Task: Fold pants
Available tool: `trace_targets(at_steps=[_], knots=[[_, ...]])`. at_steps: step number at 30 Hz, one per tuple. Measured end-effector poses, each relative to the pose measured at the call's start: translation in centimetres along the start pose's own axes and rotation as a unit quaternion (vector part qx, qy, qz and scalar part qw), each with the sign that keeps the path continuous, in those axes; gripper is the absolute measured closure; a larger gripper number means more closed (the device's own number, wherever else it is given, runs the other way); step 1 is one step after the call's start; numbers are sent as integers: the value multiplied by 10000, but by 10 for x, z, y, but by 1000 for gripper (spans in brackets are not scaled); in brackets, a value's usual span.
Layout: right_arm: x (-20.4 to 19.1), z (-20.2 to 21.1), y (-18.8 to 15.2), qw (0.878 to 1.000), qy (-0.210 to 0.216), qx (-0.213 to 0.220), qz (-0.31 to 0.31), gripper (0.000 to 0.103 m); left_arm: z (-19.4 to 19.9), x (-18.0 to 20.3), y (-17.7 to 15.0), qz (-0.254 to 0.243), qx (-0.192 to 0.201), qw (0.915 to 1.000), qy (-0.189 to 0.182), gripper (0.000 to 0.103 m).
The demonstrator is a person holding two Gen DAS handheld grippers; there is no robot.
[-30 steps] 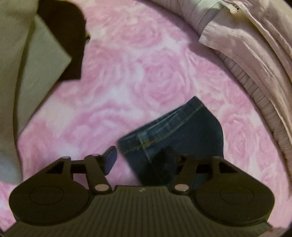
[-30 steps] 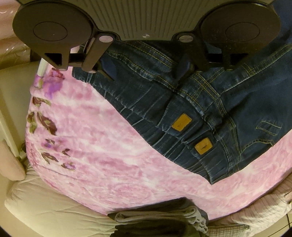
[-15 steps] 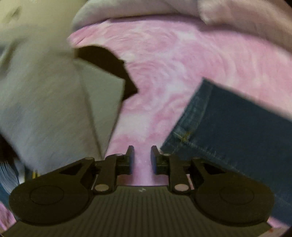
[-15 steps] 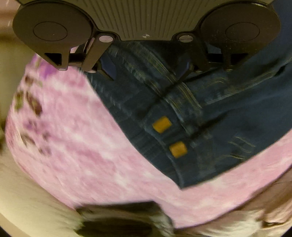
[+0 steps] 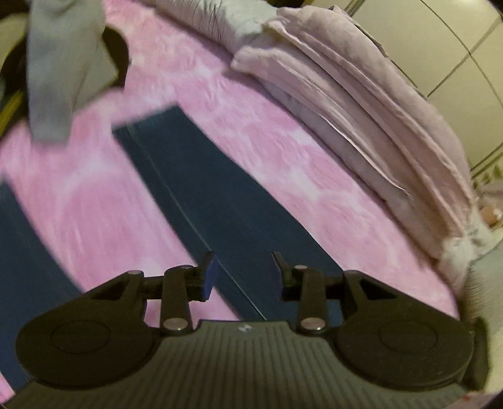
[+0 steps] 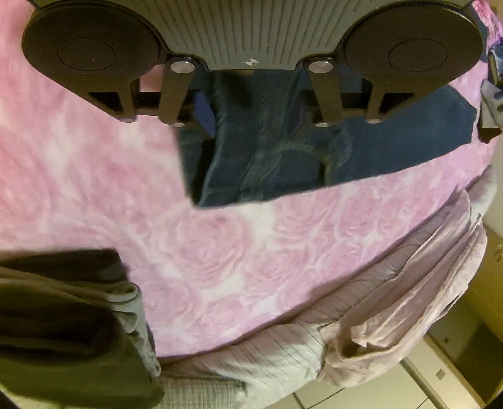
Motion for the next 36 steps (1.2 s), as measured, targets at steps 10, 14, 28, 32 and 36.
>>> trace_targets(at_steps=[10, 14, 28, 32, 36], knots=[[62, -57, 35, 9886, 1174, -425, -840, 81, 28, 17, -114, 696, -282, 9958, 527, 72], [46, -41, 57, 9888, 1384, 210, -512, 103, 39, 22, -129, 721, -235, 9949, 671, 72], [60, 19, 0, 9804, 1564, -729, -947, 71, 59, 40, -187, 599, -649, 9923, 866, 72], [53, 40, -59, 9723, 1611, -1457, -858, 71, 70, 39, -200, 623, -740, 9913, 887, 71], [56, 32, -68, 9685, 1676, -1369, -1232, 71, 77, 33, -210, 721, -802, 9898, 934, 71]])
Point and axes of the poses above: each gripper's, at about its wrist camera, not at the fingertips, and z roughly against the way its jaws point, x to its right, y to its top, the point moved 6 cm from there along -z, roughly the way its jaws point, and after that the axes turned 4 degrees about y, right-handed, at the moved point
